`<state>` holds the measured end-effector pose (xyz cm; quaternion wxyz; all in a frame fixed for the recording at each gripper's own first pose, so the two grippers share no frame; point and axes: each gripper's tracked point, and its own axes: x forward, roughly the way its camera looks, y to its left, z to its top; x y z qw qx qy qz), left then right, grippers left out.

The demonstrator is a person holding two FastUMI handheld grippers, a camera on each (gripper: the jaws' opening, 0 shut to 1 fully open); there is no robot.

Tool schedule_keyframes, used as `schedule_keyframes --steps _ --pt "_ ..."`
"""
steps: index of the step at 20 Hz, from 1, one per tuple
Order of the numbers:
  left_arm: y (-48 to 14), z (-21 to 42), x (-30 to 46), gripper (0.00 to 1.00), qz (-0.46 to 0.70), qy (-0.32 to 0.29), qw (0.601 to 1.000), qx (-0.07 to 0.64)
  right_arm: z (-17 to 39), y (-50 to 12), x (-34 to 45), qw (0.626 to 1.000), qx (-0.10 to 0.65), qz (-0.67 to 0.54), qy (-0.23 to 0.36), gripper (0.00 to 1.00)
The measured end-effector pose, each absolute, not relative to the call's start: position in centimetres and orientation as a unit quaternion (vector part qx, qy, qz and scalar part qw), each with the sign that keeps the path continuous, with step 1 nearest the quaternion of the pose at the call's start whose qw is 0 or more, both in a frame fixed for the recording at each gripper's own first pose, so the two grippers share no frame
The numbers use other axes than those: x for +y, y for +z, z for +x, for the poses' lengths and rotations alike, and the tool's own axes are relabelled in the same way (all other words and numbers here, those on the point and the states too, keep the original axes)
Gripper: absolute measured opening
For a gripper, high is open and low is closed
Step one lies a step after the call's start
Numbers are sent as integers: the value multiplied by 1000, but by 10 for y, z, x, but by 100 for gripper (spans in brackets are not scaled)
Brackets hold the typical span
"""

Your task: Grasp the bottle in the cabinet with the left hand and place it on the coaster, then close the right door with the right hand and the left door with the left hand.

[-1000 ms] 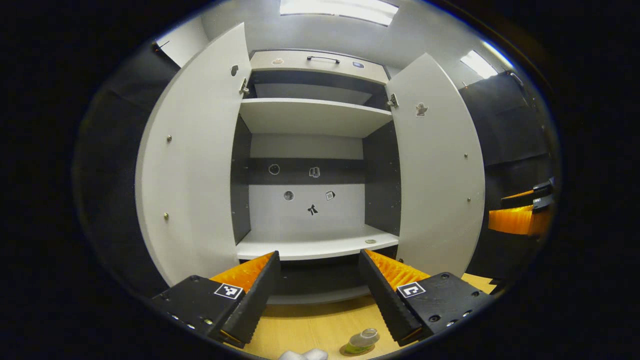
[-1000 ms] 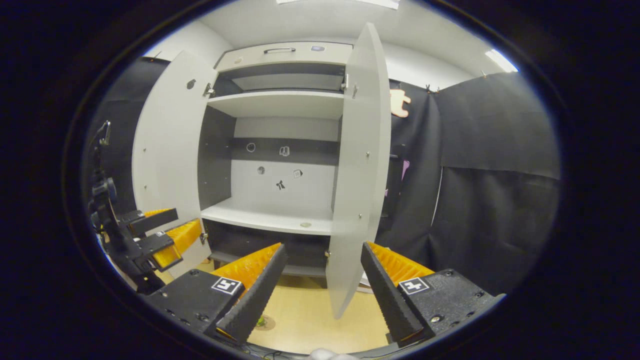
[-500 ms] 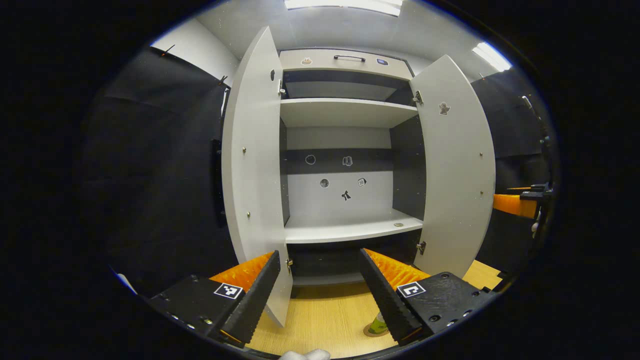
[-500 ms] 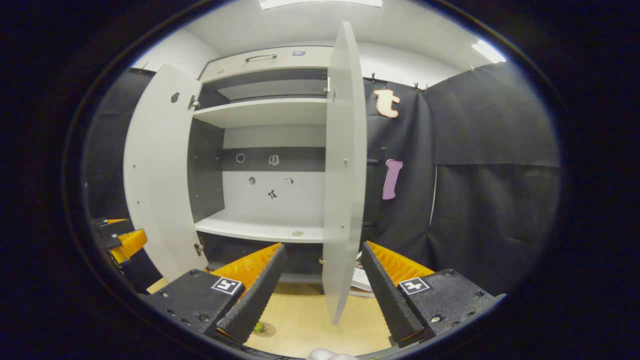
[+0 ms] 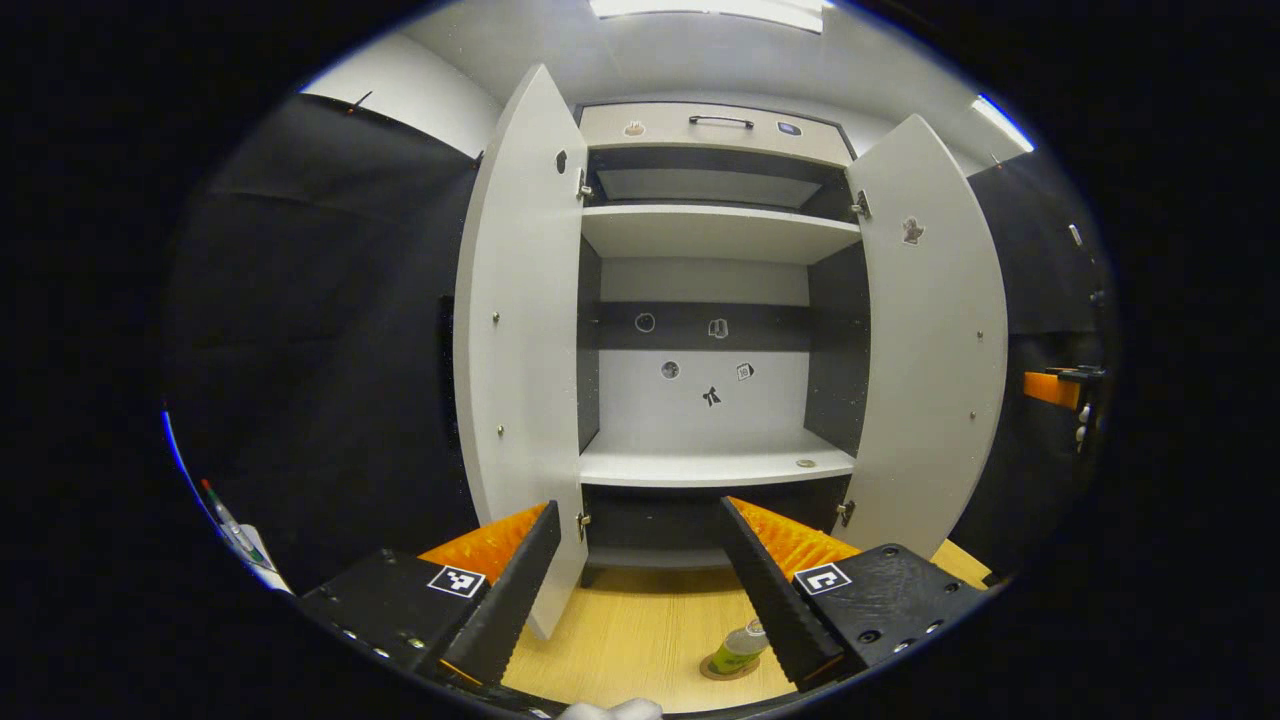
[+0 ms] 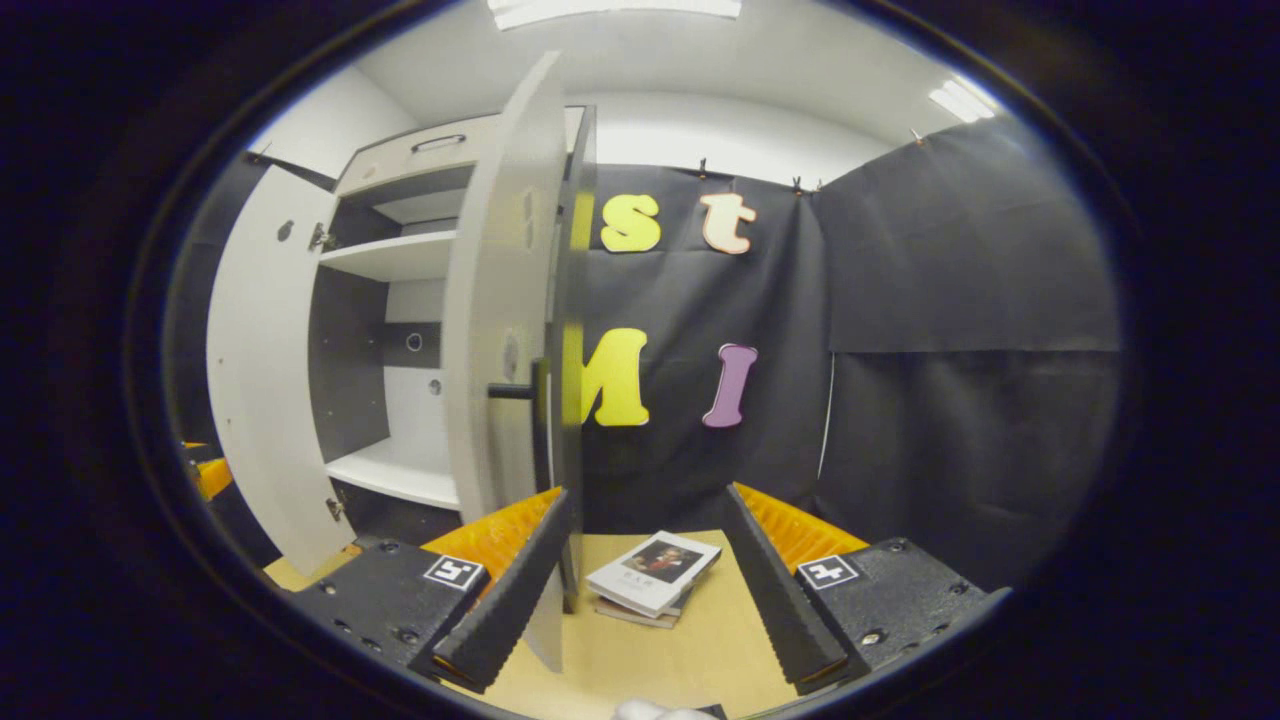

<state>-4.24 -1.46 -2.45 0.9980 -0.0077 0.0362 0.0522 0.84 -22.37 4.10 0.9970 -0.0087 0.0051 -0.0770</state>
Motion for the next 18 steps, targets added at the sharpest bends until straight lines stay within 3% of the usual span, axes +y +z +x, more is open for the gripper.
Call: schedule_keyframes --steps 11,14,18 --pt "-7 -79 -38 96 -5 139 990 29 66 59 -201 997 6 19 68 99" --pt "-5 -86 -35 96 2 147 989 30 71 61 -200 998 3 -7 65 93" --pt "-2 -84 -27 96 6 147 989 24 67 63 -186 998 7 -17 65 96"
